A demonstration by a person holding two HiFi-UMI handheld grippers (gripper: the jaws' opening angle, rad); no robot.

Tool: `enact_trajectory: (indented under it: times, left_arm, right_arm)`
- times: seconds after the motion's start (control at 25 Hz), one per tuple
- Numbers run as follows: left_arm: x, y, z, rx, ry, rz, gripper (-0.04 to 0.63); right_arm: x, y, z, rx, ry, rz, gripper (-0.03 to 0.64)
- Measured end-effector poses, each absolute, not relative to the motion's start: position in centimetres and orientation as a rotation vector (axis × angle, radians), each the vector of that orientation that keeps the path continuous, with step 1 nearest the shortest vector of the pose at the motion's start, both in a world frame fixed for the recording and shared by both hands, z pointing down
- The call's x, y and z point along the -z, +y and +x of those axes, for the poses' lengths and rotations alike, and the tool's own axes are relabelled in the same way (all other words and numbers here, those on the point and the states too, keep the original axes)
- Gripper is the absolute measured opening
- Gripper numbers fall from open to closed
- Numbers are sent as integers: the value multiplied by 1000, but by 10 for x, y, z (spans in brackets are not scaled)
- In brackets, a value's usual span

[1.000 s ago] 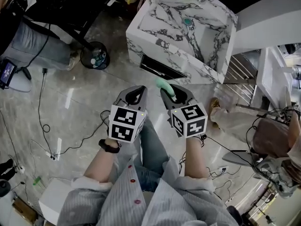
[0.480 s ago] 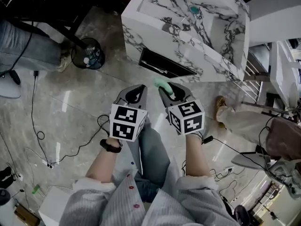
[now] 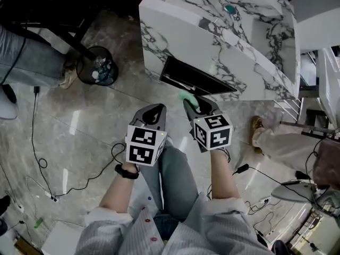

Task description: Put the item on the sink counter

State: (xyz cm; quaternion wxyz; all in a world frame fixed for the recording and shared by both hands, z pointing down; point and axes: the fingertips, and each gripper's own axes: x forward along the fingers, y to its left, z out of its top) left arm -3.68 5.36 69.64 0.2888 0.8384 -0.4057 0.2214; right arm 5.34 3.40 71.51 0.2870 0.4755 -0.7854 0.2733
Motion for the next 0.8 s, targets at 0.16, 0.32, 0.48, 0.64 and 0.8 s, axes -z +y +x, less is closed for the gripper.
enact_trajectory:
  times: [0.16, 0.32, 0.48, 0.64, 0.8]
  left_arm:
    - [-714, 46, -38, -594, -1085, 2254, 15]
    - [-726, 40, -41, -590, -1095, 2277, 15]
    - [-747, 41, -46, -608, -1090, 2252, 15]
    - [-763, 39, -37, -627, -1064, 2254, 15]
    - [-769, 33, -34, -626, -1060, 2266, 15]
  right_arm:
    - [-745, 17, 60, -704, -2079, 1309, 133]
    - [-774, -1, 76, -706, -2042, 1383, 133]
    - [-792, -18, 85, -643, -2023, 1456, 133]
    - [-801, -42, 96, -616, -2023, 1525, 133]
    - [-813, -66, 108, -575, -1997, 1600, 133]
